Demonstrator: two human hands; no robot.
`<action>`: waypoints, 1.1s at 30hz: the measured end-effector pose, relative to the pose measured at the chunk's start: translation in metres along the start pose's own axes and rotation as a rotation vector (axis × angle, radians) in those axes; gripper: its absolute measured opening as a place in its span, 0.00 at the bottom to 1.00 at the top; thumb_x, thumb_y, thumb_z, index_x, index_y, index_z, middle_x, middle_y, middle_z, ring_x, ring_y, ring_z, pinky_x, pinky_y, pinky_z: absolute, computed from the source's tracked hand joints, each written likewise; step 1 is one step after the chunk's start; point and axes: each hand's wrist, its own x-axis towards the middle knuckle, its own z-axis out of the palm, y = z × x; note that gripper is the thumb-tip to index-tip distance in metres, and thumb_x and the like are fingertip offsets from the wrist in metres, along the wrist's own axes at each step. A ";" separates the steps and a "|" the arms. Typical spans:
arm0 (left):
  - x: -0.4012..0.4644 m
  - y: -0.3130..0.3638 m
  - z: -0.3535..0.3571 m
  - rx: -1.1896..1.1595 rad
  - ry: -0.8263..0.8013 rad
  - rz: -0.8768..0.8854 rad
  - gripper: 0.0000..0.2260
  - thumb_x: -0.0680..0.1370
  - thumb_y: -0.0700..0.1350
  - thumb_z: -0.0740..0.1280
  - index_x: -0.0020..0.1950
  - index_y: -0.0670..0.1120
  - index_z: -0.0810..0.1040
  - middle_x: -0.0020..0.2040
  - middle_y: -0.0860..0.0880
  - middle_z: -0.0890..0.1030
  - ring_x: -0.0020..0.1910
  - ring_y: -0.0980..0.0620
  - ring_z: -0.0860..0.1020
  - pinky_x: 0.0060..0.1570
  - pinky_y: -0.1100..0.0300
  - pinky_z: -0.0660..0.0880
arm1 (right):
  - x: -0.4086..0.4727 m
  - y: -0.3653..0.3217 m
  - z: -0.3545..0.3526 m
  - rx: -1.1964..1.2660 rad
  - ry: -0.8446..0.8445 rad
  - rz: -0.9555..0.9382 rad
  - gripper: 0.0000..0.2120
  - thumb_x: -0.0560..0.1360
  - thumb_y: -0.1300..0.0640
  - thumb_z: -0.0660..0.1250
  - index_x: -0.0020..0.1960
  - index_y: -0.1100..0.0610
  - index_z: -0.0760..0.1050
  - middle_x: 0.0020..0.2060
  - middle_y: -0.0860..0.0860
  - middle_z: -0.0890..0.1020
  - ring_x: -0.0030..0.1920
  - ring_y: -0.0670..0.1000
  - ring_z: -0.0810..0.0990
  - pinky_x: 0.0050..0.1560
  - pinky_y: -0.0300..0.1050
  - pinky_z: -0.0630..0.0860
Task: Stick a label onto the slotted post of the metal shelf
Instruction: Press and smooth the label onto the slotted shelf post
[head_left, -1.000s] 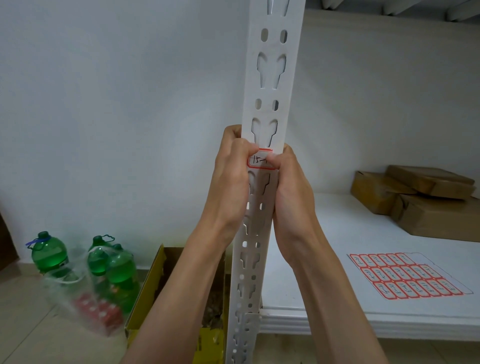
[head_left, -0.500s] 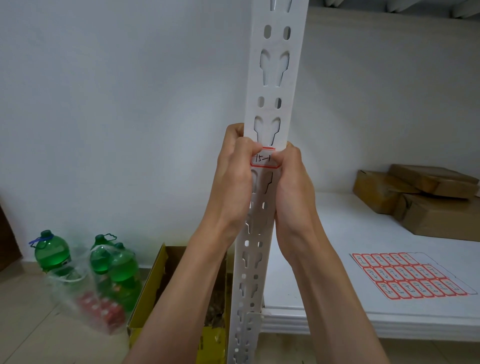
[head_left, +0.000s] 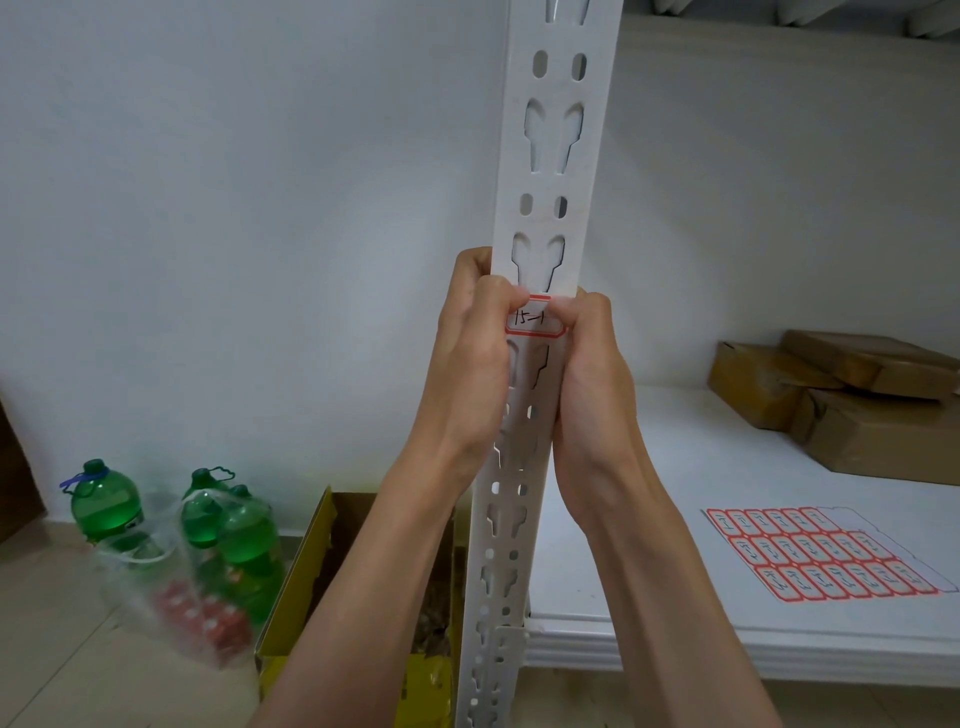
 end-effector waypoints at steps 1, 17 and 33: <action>0.000 0.000 0.000 0.005 0.003 0.002 0.06 0.80 0.43 0.55 0.44 0.50 0.68 0.36 0.55 0.77 0.35 0.57 0.76 0.38 0.60 0.73 | 0.001 0.001 0.000 -0.015 0.017 -0.004 0.12 0.74 0.46 0.57 0.46 0.53 0.72 0.40 0.49 0.77 0.43 0.49 0.77 0.44 0.50 0.71; 0.000 0.000 0.001 0.002 0.012 -0.021 0.06 0.76 0.46 0.57 0.48 0.44 0.70 0.44 0.43 0.77 0.42 0.50 0.76 0.43 0.51 0.73 | -0.002 0.000 -0.001 -0.017 0.025 -0.004 0.15 0.79 0.54 0.54 0.47 0.52 0.80 0.41 0.48 0.81 0.44 0.48 0.80 0.45 0.48 0.74; 0.001 0.000 0.000 -0.004 0.010 -0.001 0.08 0.75 0.47 0.58 0.49 0.45 0.71 0.44 0.45 0.79 0.43 0.51 0.79 0.44 0.53 0.76 | -0.001 -0.005 0.001 -0.130 0.105 -0.002 0.17 0.78 0.51 0.55 0.59 0.60 0.75 0.55 0.59 0.82 0.56 0.59 0.82 0.48 0.52 0.76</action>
